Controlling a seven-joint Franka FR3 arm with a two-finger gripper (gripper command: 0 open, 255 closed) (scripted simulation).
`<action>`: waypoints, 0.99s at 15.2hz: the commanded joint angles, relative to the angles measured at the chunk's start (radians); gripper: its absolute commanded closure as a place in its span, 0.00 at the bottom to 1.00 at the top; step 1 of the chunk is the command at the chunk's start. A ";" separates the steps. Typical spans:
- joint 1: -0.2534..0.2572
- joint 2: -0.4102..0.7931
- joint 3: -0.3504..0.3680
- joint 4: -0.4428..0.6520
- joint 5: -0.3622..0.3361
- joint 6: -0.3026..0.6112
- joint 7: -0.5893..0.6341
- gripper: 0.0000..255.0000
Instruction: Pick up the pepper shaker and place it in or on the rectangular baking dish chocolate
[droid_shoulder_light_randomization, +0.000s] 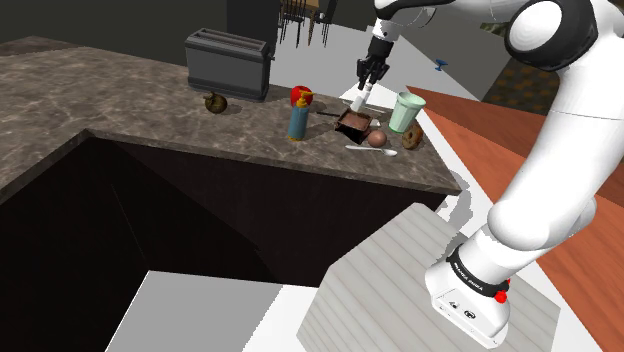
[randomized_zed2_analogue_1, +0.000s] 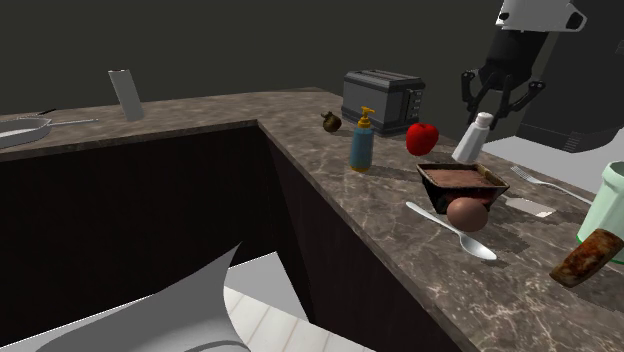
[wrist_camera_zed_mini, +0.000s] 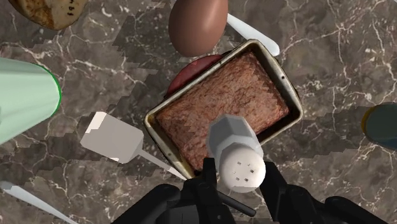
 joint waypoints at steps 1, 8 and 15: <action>0.000 0.000 0.000 0.000 0.000 0.000 0.000 1.00; -0.002 -0.001 -0.001 0.032 -0.001 -0.033 0.001 0.00; -0.007 0.003 -0.003 0.131 -0.002 -0.128 0.003 0.00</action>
